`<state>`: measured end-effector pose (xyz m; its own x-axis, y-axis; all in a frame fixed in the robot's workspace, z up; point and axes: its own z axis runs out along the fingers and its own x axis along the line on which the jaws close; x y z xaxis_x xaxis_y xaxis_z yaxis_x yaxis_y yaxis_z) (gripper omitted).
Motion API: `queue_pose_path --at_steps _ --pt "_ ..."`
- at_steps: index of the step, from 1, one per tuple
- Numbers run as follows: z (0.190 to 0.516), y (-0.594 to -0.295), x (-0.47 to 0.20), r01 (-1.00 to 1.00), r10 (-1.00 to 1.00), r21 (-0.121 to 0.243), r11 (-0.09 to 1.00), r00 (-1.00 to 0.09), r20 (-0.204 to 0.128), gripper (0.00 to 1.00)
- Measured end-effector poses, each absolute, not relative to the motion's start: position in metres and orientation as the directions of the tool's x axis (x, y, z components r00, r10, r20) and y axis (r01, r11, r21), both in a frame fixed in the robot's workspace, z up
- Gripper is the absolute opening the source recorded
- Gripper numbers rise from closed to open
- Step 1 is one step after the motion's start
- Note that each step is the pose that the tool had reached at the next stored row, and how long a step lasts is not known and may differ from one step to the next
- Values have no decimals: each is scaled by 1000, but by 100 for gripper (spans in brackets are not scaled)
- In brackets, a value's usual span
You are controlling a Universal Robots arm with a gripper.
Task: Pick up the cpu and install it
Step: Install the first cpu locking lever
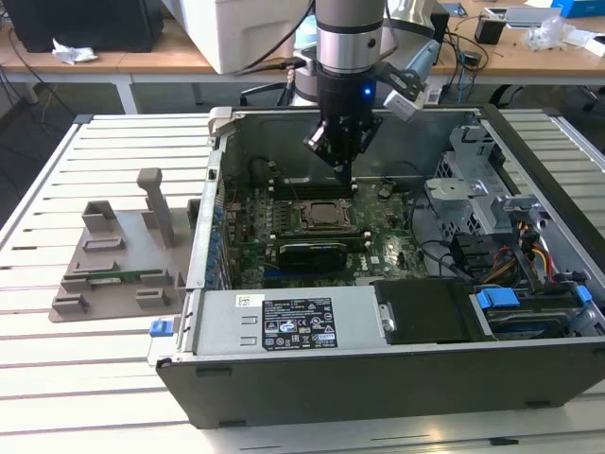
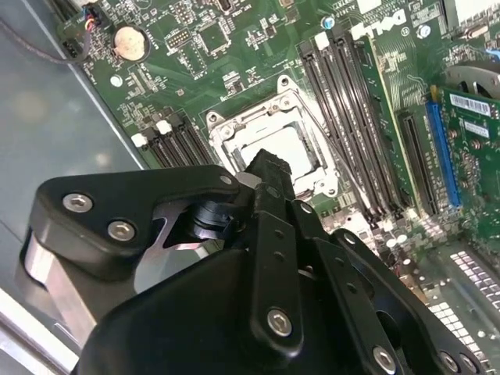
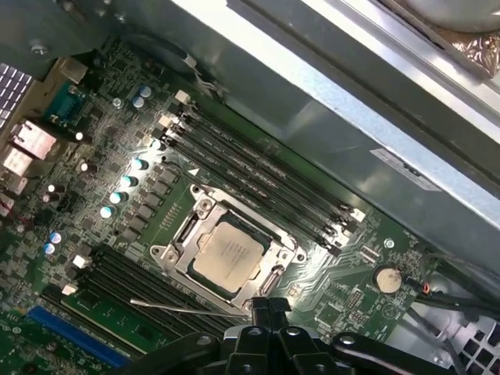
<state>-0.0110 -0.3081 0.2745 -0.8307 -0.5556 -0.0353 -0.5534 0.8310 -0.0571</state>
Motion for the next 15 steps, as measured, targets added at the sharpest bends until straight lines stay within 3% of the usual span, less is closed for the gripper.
queue_pose_path --at_steps 15 --pt "275 -308 -11 -649 -652 -57 758 -758 -35 11"
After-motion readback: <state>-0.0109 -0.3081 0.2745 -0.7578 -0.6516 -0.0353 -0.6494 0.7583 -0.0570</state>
